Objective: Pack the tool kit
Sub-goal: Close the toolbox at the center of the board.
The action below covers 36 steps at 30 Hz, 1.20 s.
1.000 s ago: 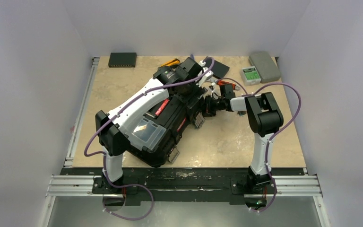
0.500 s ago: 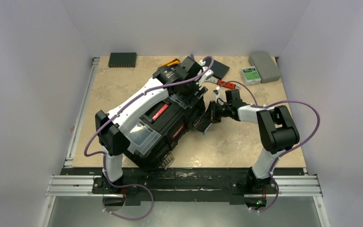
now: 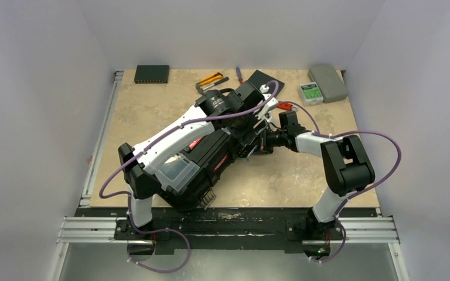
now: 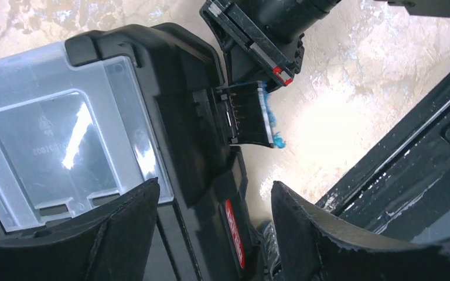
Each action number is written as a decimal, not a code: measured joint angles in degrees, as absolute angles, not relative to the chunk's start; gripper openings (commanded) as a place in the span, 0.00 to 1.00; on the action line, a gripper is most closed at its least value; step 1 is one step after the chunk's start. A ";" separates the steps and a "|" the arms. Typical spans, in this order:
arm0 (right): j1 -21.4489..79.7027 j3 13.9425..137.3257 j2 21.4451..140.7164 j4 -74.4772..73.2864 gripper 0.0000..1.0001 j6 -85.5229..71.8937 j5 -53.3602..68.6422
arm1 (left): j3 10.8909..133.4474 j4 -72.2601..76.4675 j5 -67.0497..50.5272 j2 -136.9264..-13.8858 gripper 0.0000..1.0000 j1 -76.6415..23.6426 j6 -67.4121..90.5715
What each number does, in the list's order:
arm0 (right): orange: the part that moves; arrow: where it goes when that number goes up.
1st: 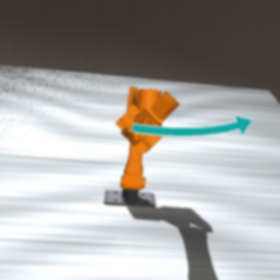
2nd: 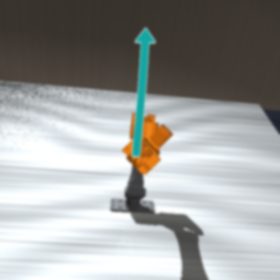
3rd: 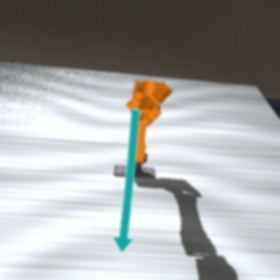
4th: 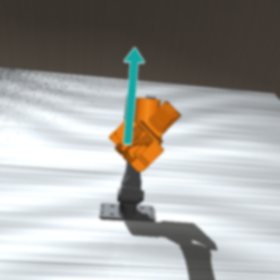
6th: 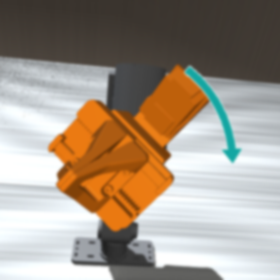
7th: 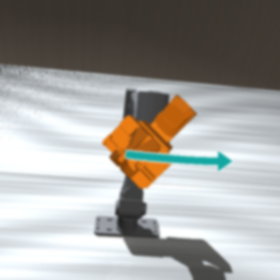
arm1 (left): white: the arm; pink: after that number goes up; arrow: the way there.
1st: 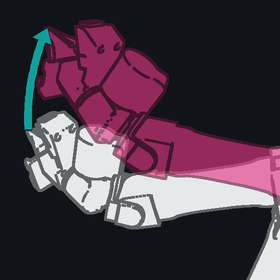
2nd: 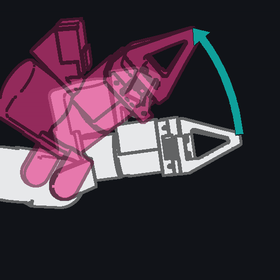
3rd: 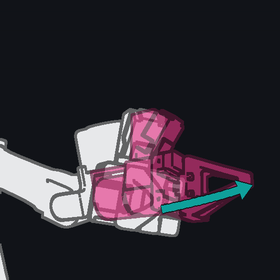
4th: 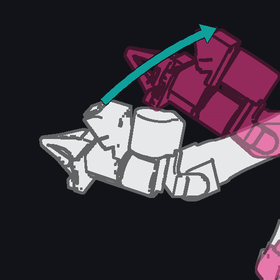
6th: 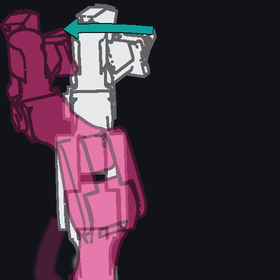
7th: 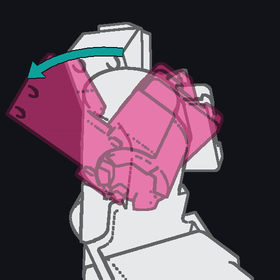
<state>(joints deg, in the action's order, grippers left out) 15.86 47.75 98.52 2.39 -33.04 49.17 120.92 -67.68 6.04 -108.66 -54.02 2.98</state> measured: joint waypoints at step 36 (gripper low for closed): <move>16.12 45.41 93.36 0.91 0.00 -33.19 50.04 | 120.55 -69.08 5.48 -119.33 0.33 -56.07 8.23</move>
